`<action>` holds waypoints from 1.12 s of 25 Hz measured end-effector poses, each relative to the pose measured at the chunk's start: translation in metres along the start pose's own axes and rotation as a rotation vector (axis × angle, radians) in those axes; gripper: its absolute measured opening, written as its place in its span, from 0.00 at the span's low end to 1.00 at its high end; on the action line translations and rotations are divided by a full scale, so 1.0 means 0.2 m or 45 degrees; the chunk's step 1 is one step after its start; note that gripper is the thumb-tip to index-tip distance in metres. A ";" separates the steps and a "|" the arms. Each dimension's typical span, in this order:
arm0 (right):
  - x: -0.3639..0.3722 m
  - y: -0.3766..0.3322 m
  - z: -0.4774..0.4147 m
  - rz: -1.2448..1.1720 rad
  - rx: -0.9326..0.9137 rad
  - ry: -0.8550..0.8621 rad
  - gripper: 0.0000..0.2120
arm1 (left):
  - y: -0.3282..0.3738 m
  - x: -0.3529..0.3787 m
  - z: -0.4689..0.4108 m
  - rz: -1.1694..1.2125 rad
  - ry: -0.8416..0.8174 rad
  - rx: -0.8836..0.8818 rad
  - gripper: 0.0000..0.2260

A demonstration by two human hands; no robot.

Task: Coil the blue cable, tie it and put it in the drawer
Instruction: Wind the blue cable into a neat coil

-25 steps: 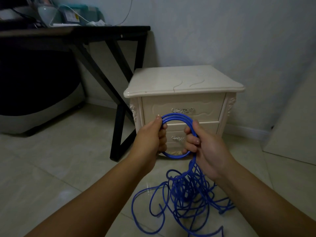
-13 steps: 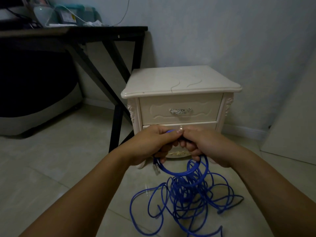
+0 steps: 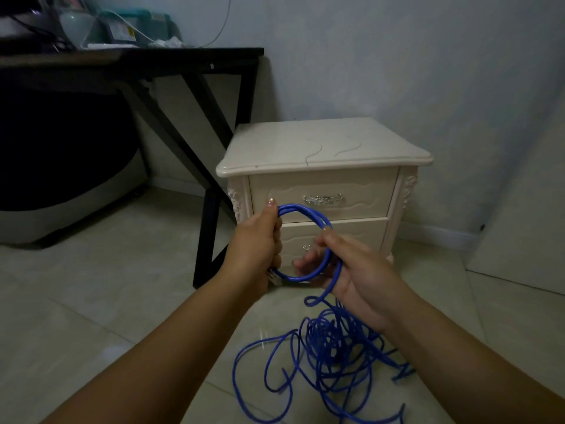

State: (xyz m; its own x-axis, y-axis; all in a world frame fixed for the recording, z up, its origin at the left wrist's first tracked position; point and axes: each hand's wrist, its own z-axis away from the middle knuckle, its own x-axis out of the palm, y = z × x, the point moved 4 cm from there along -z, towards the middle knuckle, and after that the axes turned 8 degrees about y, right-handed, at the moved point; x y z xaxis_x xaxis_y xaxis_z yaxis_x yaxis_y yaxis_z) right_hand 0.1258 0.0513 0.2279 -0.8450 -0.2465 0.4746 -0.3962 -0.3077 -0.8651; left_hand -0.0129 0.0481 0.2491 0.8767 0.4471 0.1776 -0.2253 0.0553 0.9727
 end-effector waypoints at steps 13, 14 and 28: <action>-0.01 -0.16 -0.02 0.655 -0.233 0.142 0.11 | 0.03 0.05 0.08 -0.232 -0.443 0.147 0.16; -0.01 -0.17 -0.02 0.791 -0.226 0.100 0.10 | 0.04 0.05 0.08 -0.365 -0.494 0.193 0.16; -0.09 -0.05 0.00 0.576 0.104 -0.198 0.19 | 0.02 -0.02 -0.04 -0.036 -0.150 0.055 0.16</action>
State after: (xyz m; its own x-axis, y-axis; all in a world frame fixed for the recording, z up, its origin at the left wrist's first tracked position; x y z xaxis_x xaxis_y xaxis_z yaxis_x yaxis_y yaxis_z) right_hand 0.1444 0.0594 0.2289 -0.8597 -0.5049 0.0775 0.0336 -0.2072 -0.9777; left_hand -0.0201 0.0539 0.2510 0.9268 0.3380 0.1636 -0.1832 0.0269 0.9827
